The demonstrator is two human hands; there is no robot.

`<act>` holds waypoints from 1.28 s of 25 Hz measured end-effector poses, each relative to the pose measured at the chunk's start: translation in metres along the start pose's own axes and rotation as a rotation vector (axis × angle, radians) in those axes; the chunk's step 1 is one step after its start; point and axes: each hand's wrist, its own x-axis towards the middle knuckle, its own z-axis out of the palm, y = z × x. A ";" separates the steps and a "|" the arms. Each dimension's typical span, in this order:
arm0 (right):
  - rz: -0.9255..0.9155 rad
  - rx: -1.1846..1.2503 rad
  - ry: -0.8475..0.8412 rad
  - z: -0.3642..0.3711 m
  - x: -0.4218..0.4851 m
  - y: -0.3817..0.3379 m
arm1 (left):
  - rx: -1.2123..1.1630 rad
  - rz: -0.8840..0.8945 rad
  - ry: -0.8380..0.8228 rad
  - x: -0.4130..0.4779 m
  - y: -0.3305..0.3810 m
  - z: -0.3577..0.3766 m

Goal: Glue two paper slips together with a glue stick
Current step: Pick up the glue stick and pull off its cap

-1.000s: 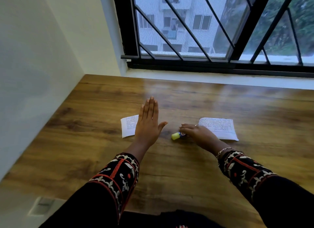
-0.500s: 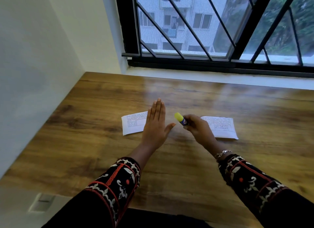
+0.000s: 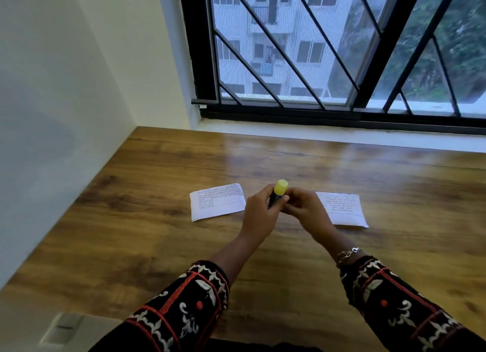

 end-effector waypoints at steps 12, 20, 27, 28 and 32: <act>-0.103 -0.858 0.061 -0.002 0.022 -0.043 | 0.118 -0.075 0.038 0.006 0.004 0.004; -0.217 -0.876 -0.230 -0.021 0.027 -0.047 | 0.053 -0.091 -0.115 0.018 0.000 -0.003; -0.299 -0.629 -0.068 -0.044 0.019 -0.032 | -0.028 -0.151 -0.104 0.018 -0.010 -0.010; -0.243 -0.517 -0.022 -0.045 0.015 -0.027 | -0.067 -0.176 -0.089 0.019 -0.011 -0.011; 0.041 -0.201 0.058 -0.035 -0.007 0.004 | -0.173 -0.208 -0.047 0.017 -0.012 -0.013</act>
